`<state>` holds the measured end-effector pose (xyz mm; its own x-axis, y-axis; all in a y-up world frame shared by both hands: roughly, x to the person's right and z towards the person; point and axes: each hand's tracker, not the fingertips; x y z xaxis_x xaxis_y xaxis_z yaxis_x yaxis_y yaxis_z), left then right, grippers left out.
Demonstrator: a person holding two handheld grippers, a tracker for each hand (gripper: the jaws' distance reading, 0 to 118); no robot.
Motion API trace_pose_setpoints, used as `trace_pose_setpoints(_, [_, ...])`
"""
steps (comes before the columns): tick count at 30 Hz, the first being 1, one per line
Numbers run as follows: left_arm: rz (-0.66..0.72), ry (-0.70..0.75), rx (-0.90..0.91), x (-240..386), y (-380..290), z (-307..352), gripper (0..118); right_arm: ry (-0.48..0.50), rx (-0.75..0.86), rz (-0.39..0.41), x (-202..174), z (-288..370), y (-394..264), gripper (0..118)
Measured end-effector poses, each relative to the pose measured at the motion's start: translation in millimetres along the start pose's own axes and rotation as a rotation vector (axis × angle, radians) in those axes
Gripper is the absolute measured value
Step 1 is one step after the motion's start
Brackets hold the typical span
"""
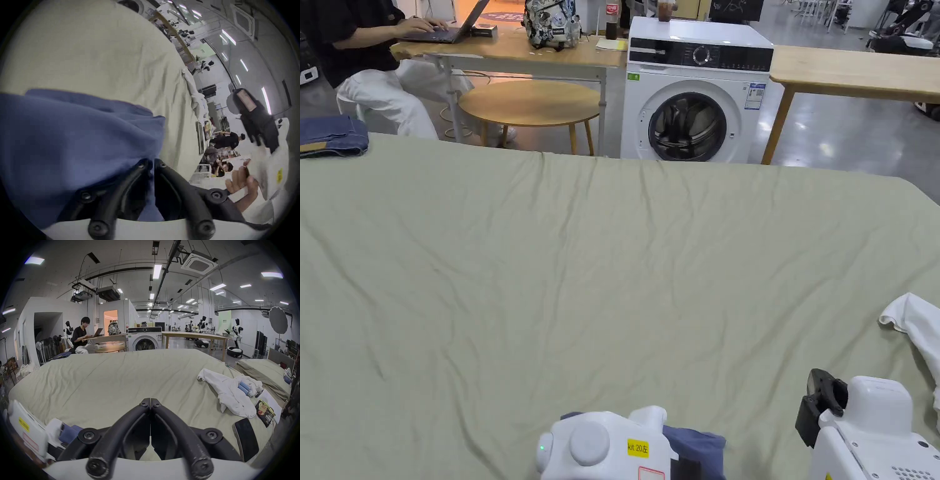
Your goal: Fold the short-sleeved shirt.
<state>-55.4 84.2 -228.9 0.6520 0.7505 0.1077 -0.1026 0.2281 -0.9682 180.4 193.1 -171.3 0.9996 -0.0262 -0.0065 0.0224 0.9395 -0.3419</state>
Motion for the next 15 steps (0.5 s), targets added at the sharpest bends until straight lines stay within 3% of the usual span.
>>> trace_pose_setpoints(8, [-0.104,0.104,0.061,14.5,-3.5,17.4,0,-0.002,-0.001,0.001,-0.3,-0.3,0.0,0])
trace_pose_setpoints(12, [-0.166,0.148,0.185,17.2,2.7,64.1,0,0.007,0.008,0.000,-6.9,-5.4,3.4,0])
trace_pose_setpoints(15, [-0.251,0.282,0.345,19.7,3.6,103.3,0,0.018,0.019,0.001,-16.0,-10.1,7.5,0])
